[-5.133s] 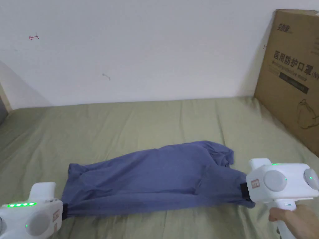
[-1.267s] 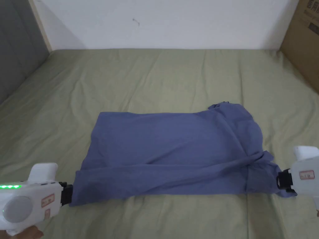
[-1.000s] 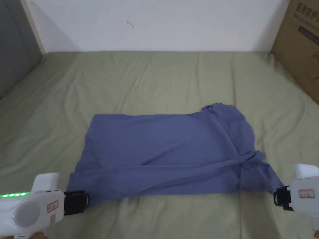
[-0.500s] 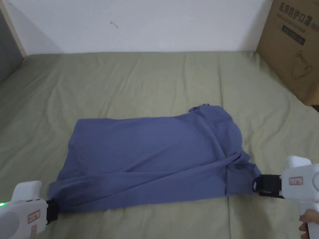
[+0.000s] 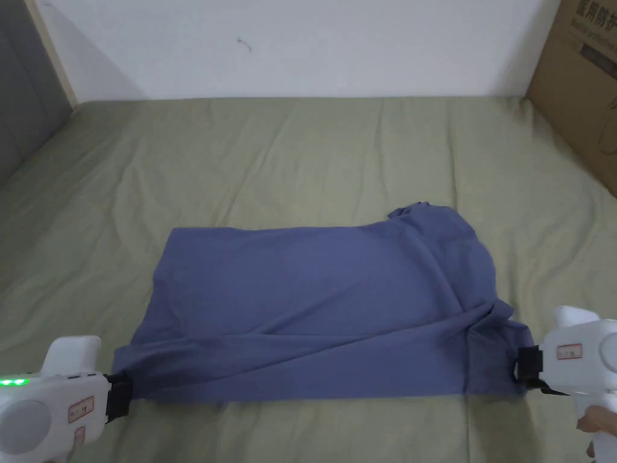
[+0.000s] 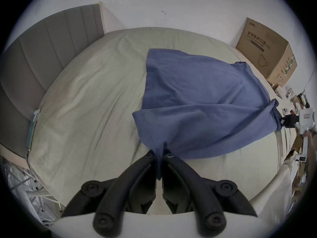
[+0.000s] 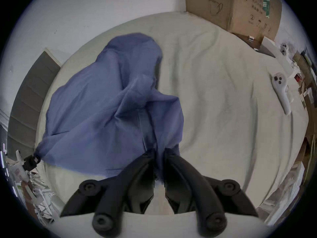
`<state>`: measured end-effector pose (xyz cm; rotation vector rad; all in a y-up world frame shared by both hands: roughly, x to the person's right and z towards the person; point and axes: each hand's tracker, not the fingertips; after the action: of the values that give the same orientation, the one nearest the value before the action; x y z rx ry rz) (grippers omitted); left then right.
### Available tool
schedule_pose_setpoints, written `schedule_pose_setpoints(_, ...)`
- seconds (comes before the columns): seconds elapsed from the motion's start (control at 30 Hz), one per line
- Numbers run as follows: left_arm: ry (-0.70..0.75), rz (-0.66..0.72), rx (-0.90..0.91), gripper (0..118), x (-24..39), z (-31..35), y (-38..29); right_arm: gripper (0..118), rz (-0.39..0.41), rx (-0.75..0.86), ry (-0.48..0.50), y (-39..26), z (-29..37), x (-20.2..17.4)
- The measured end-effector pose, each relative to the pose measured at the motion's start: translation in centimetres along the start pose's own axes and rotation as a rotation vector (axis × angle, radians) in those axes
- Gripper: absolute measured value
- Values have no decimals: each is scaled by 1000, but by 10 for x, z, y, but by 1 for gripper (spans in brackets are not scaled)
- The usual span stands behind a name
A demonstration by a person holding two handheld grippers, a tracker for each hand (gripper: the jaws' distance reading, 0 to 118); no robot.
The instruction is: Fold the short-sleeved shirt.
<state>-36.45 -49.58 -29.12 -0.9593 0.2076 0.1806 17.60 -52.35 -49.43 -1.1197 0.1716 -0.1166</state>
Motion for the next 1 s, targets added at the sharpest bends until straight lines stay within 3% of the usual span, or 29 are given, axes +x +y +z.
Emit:
schedule_pose_setpoints(0.27, -2, -72, 14, 4, 3, 27, -7, 8, 51, 42, 8, -34, 62, 0)
schedule_pose_setpoints(0.57, -3, -68, -55, 4, -8, 54, -62, 8, 74, -22, -38, -109, 79, 26)
schedule_pose_setpoints(0.7, -9, -76, -68, 5, -8, 52, -87, 8, 1, -44, -11, -128, 68, 43)
schedule_pose_setpoints(0.73, -10, -51, -61, 12, -8, 52, -90, 8, -32, -24, 8, -129, 68, 45)
schedule_pose_setpoints(0.77, 4, -19, -66, 31, -7, 52, -89, 9, -39, -21, 15, -128, 70, 45)
schedule_pose_setpoints(0.8, 25, -5, -77, 70, -7, 52, -89, 20, -31, -22, 11, -127, 74, 44)
schedule_pose_setpoints(0.83, 20, -4, -77, 94, -8, 53, -88, 39, -6, -18, -7, -124, 78, 41)
schedule_pose_setpoints(0.87, 10, -2, -68, 106, -8, 57, -86, 64, 53, 3, -40, -121, 83, 38)
schedule_pose_setpoints(0.9, 7, 1, -55, 106, -7, 62, -82, 81, 90, 12, -62, -117, 87, 35)
schedule_pose_setpoints(0.97, 17, 15, -14, 103, -3, 72, -68, 80, 132, 53, -64, -102, 98, 25)
schedule_pose_setpoints(1.0, 14, 23, -5, 88, -1, 73, -60, 80, 135, 57, -46, -93, 101, 23)
